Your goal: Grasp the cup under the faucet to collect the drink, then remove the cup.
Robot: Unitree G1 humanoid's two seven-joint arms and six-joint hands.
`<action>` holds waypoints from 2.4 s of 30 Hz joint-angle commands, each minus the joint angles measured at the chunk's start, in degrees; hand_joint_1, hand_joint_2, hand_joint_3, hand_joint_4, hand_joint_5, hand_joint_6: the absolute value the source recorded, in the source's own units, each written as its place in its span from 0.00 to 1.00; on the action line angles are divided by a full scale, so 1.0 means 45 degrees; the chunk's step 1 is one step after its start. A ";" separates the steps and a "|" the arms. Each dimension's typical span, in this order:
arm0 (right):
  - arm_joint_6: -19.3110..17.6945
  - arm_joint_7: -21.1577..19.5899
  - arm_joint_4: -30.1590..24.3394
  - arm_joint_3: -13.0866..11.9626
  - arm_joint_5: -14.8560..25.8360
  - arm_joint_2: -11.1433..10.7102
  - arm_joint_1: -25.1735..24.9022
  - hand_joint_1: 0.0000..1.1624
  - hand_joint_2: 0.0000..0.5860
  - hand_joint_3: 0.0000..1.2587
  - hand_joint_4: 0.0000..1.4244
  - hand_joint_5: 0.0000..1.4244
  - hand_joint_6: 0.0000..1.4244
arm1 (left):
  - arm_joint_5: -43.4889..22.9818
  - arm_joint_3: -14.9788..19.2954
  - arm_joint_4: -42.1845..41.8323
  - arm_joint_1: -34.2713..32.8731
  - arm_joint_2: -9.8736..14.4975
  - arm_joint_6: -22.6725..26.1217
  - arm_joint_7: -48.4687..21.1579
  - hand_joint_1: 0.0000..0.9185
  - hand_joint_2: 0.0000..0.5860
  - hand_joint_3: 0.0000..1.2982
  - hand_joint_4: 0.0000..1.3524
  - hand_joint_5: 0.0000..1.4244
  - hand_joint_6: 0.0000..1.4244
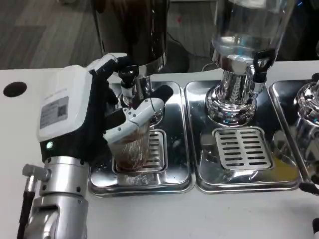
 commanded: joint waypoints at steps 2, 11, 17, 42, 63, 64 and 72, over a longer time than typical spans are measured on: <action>-0.0106 0.0040 -0.0335 -0.0056 -0.0087 0.0034 0.0033 0.39 0.84 0.19 0.06 0.05 0.00 | 0.0046 -0.0209 0.0078 0.0342 0.0058 -0.0116 -0.0290 0.09 0.11 0.32 0.29 0.51 0.63; -0.1098 -0.1136 -0.1456 -0.1312 -0.2927 0.0141 -0.0051 0.39 0.85 0.20 0.07 0.05 0.00 | 0.0007 -0.0178 0.0022 0.0354 0.0062 -0.0105 -0.0350 0.09 0.11 0.32 0.29 0.51 0.63; -0.1171 -0.1679 -0.1572 -0.1453 -0.3786 0.0146 -0.0063 0.41 0.83 0.20 0.07 0.04 0.00 | 0.0022 -0.0193 0.0049 0.0324 0.0059 -0.0114 -0.0334 0.09 0.11 0.32 0.29 0.51 0.63; -0.0968 -0.1756 -0.1245 -0.1128 -0.3463 0.0013 -0.0083 0.41 0.83 0.20 0.07 0.04 0.00 | 0.0107 -0.0275 0.0111 0.0175 0.0026 -0.0080 -0.0365 0.10 0.12 0.32 0.29 0.51 0.63; -0.0735 -0.1657 -0.1186 -0.0830 -0.3119 -0.0075 -0.0063 0.40 0.84 0.19 0.07 0.04 0.00 | -0.0566 0.0132 0.0160 0.0154 -0.0166 -0.0503 0.0168 0.06 0.08 0.10 0.04 0.39 0.62; -0.0724 -0.1655 -0.1178 -0.0816 -0.3108 -0.0082 -0.0062 0.39 0.84 0.19 0.06 0.04 0.00 | -0.0669 0.0184 0.0174 0.0172 -0.0167 -0.0600 0.0266 0.03 0.06 0.07 0.01 0.35 0.60; -0.0611 -0.1571 -0.1079 -0.0691 -0.2903 -0.0172 -0.0121 0.39 0.82 0.19 0.06 0.04 0.00 | -0.1302 0.0709 0.0332 0.0381 -0.0197 -0.1621 0.1205 0.00 0.05 0.01 0.00 0.13 0.43</action>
